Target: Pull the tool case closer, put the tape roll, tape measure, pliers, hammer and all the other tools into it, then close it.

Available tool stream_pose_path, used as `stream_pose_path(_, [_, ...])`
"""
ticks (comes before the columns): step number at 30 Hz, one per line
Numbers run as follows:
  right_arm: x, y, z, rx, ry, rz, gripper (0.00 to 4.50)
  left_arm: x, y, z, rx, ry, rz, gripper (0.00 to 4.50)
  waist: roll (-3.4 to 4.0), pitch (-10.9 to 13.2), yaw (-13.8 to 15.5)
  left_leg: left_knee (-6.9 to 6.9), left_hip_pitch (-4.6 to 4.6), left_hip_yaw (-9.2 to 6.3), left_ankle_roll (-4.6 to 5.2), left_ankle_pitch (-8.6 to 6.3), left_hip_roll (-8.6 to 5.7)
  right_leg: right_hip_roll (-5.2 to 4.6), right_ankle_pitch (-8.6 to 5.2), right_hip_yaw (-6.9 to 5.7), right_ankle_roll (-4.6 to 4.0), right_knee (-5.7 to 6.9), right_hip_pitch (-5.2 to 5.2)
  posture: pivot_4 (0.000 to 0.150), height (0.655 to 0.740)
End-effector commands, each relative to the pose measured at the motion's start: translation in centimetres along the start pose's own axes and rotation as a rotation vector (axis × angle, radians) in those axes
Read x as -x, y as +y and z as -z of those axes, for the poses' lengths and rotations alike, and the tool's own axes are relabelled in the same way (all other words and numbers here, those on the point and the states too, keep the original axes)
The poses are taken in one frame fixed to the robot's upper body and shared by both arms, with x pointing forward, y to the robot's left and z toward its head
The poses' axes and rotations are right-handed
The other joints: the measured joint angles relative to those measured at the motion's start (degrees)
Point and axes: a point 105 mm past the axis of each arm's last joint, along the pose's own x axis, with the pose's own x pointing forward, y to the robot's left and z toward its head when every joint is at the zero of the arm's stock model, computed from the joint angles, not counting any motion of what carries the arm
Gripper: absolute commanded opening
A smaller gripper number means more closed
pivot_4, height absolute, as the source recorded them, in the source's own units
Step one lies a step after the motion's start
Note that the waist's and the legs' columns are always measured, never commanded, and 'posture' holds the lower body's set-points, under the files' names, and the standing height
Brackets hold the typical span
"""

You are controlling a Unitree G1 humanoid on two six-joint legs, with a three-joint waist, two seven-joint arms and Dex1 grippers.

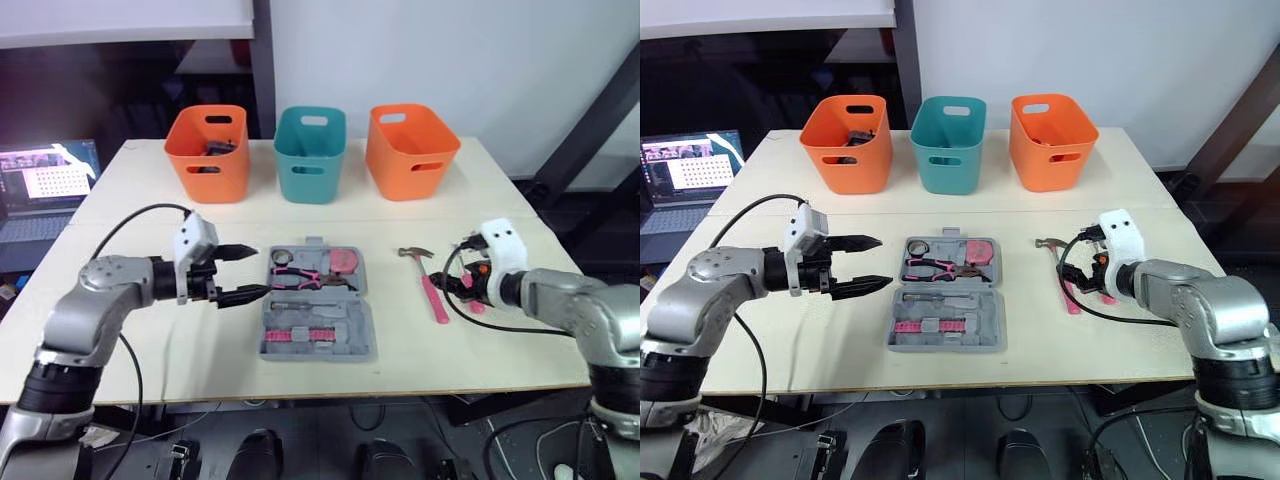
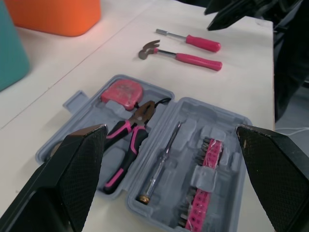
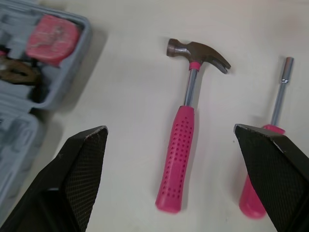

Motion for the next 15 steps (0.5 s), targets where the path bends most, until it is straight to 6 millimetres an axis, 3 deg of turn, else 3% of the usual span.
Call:
stream_pose_path(1, [-2.4,-0.8,-0.3,0.024,-0.007,0.014,4.5,0.6,-0.1,-1.3,-0.044,-0.035,-0.04,4.46,0.0,0.0,-0.1,0.0,-0.01,0.0,0.0,0.0,0.0,0.0,0.0,0.0,0.01,0.01,0.0,0.15,0.74])
stream_pose_path(7, [-7.0,-1.0,-0.9,0.014,-0.027,0.004,4.5,0.9,0.0,-1.4,-0.046,-0.042,-0.077,4.46,0.04,0.03,-0.38,-0.02,-0.02,0.01,0.0,0.01,0.0,0.03,0.03,0.0,0.07,0.04,-0.02,0.15,0.74])
stream_pose_path(15, [-10.0,-0.4,0.0,-0.002,0.012,0.001,4.5,1.7,0.2,-1.1,-0.042,-0.023,-0.119,4.46,0.05,0.03,-1.29,-0.13,0.01,0.01,-0.01,0.01,0.0,0.06,0.12,0.0,0.23,0.07,-0.02,0.15,0.74])
